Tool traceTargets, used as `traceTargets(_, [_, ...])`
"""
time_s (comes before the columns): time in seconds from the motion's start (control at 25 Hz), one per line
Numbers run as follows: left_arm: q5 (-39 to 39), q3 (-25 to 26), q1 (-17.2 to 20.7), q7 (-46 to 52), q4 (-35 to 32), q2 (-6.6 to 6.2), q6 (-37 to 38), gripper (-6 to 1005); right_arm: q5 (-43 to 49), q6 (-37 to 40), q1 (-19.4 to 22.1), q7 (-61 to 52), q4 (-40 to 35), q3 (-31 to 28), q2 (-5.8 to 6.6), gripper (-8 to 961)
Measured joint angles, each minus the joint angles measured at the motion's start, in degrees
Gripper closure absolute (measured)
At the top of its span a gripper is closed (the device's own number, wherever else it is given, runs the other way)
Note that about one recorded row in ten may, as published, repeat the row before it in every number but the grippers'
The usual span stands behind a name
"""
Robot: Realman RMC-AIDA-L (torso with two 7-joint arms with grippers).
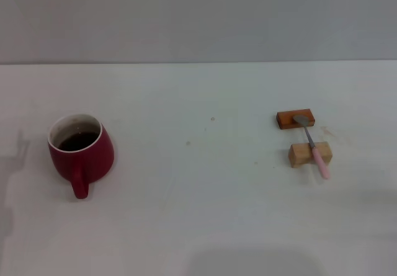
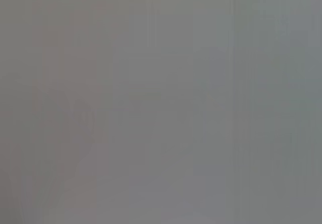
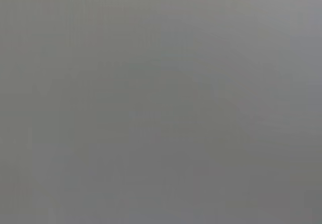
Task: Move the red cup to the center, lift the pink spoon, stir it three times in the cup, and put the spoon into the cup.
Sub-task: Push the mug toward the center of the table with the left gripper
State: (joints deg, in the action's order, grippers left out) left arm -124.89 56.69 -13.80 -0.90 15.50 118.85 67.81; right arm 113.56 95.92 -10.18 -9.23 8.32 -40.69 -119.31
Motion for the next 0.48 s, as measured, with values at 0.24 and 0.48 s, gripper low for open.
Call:
traceTargets(0.24, [0.1, -1.0, 0.0, 0.0, 0.1, 0.06, 0.0, 218, 0.0, 0.1, 0.0, 0.0, -0.1, 0.0, 0.04, 158])
traceTargets(0.48, [0.3, -1.1, 0.0, -0.1, -0.1, 0.06, -0.4, 244, 0.0, 0.0, 0.3, 0.0, 0.0, 0.0, 0.05, 158])
